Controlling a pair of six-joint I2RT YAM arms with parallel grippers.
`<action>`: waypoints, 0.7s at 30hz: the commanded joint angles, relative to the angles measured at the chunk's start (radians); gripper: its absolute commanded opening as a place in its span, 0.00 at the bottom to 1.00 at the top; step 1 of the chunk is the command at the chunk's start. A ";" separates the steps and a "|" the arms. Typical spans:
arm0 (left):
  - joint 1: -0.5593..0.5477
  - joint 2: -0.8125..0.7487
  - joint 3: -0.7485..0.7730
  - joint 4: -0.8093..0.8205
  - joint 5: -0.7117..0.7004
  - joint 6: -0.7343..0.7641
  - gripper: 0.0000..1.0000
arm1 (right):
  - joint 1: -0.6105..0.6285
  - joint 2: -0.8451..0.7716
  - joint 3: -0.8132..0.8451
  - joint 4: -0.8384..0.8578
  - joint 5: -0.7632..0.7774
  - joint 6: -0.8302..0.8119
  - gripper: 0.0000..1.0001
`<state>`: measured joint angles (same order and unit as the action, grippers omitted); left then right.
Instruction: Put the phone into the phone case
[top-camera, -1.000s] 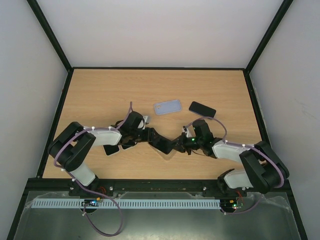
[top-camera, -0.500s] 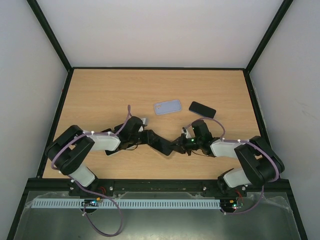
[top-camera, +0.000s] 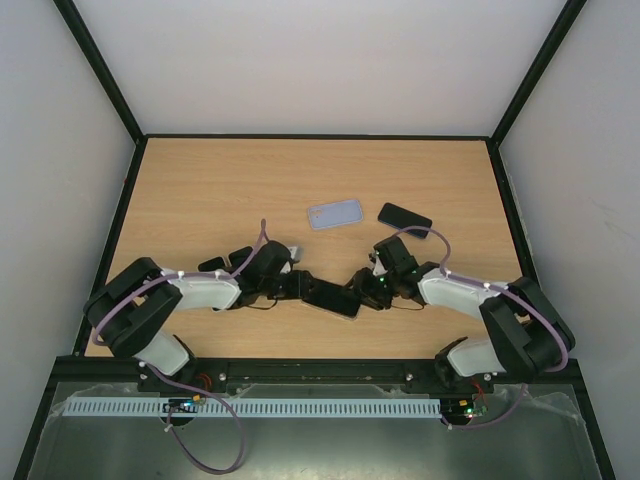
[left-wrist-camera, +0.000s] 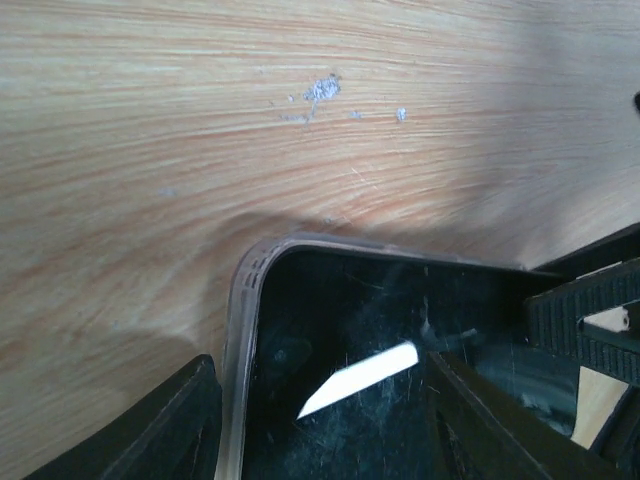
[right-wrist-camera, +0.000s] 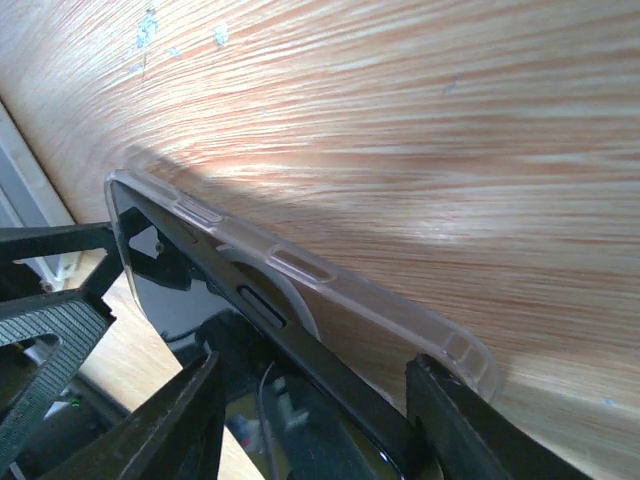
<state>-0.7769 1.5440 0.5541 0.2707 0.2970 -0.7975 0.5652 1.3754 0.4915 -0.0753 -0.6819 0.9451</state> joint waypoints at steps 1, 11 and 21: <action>-0.010 -0.034 -0.012 -0.039 0.025 0.000 0.57 | 0.041 -0.035 0.075 -0.202 0.153 -0.066 0.51; -0.010 -0.051 -0.030 -0.054 0.010 0.001 0.57 | 0.137 -0.075 0.204 -0.425 0.331 -0.119 0.66; -0.012 -0.064 -0.033 -0.081 -0.009 0.017 0.57 | 0.156 -0.139 0.155 -0.477 0.351 -0.098 0.60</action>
<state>-0.7826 1.4914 0.5312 0.2169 0.2974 -0.7933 0.7025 1.2587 0.6857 -0.5106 -0.3481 0.8341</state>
